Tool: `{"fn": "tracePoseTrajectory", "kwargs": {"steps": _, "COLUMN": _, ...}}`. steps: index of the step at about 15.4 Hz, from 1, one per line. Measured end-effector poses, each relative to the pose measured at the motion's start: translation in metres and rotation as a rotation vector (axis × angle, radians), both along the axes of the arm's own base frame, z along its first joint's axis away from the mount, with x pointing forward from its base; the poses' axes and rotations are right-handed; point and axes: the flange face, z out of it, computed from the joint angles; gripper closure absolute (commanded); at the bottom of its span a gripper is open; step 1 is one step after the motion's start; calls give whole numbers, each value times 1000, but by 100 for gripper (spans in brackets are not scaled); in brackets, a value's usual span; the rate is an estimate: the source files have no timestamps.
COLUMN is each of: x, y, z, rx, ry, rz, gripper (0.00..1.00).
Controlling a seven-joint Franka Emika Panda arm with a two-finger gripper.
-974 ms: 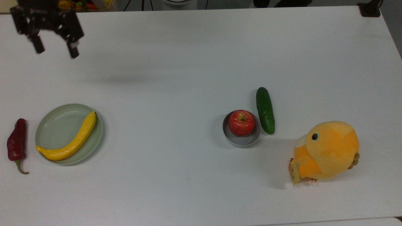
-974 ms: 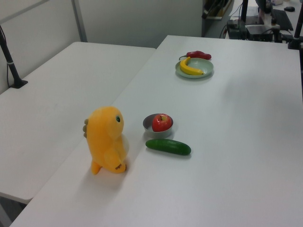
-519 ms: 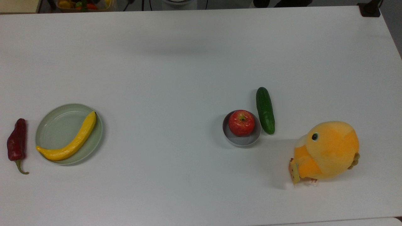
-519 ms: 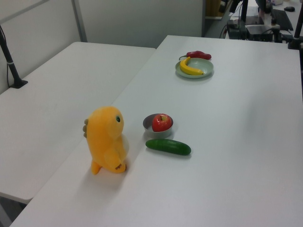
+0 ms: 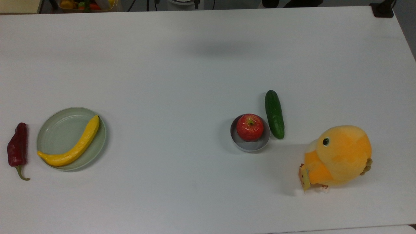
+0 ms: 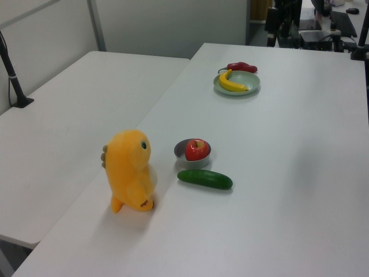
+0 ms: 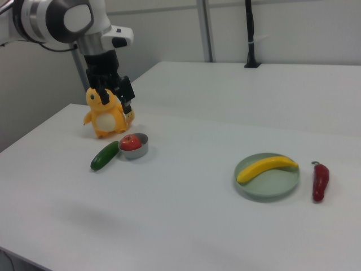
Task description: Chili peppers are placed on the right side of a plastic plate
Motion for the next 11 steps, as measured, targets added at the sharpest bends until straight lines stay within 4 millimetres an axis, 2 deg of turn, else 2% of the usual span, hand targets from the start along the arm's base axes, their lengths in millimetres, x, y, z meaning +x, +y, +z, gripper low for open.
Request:
{"fn": "tracePoseTrajectory", "kwargs": {"steps": 4, "x": 7, "y": -6, "z": -8, "rx": -7, "ry": -28, "rz": 136, "gripper": 0}}
{"fn": "tracePoseTrajectory", "kwargs": {"steps": 7, "x": 18, "y": -18, "z": -11, "rx": -12, "ry": -90, "rz": 179, "gripper": 0}}
{"fn": "tracePoseTrajectory", "kwargs": {"steps": 11, "x": 20, "y": -24, "z": -11, "rx": -5, "ry": -95, "rz": 193, "gripper": 0}}
